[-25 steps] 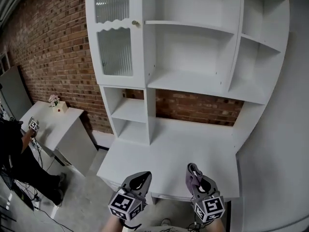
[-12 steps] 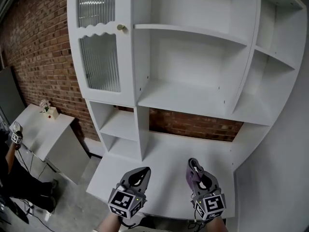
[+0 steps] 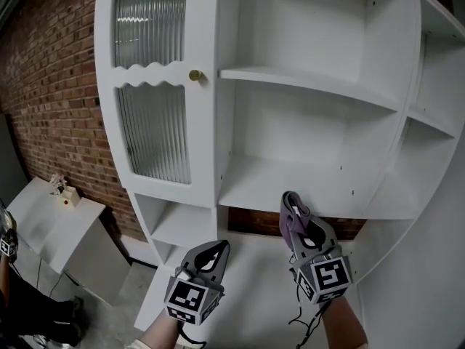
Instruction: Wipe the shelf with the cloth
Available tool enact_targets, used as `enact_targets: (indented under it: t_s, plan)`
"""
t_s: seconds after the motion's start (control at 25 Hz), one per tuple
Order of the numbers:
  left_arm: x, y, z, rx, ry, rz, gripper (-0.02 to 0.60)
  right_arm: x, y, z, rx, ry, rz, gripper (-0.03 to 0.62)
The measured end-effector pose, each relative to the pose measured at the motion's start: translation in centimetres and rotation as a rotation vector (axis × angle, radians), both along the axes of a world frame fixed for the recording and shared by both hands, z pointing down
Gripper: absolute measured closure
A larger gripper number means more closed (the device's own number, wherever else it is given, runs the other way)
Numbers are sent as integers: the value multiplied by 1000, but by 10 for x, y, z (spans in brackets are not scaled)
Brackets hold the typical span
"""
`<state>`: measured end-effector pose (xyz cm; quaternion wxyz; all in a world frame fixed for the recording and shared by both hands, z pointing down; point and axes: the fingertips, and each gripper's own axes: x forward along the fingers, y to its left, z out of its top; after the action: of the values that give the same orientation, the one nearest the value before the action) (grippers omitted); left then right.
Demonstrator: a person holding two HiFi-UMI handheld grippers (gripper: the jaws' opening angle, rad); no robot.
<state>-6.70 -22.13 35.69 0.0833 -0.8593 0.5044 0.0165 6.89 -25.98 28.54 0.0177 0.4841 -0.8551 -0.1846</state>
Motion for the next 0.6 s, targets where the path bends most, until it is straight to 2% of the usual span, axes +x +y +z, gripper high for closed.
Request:
enact_targets:
  t_s: [0.16,0.32,0.6]
  plan:
    - [-22,-27,-35,60,14,-6,569,-44,-48,-58,50,16,-17,516]
    - [-44,-47,-57,89,23,-17,569,-86,-96,-100,33,-27,-63,516]
    - [-66,-70,-69,105,29,-14,569,-113,-184,-154,25,-56,5,516]
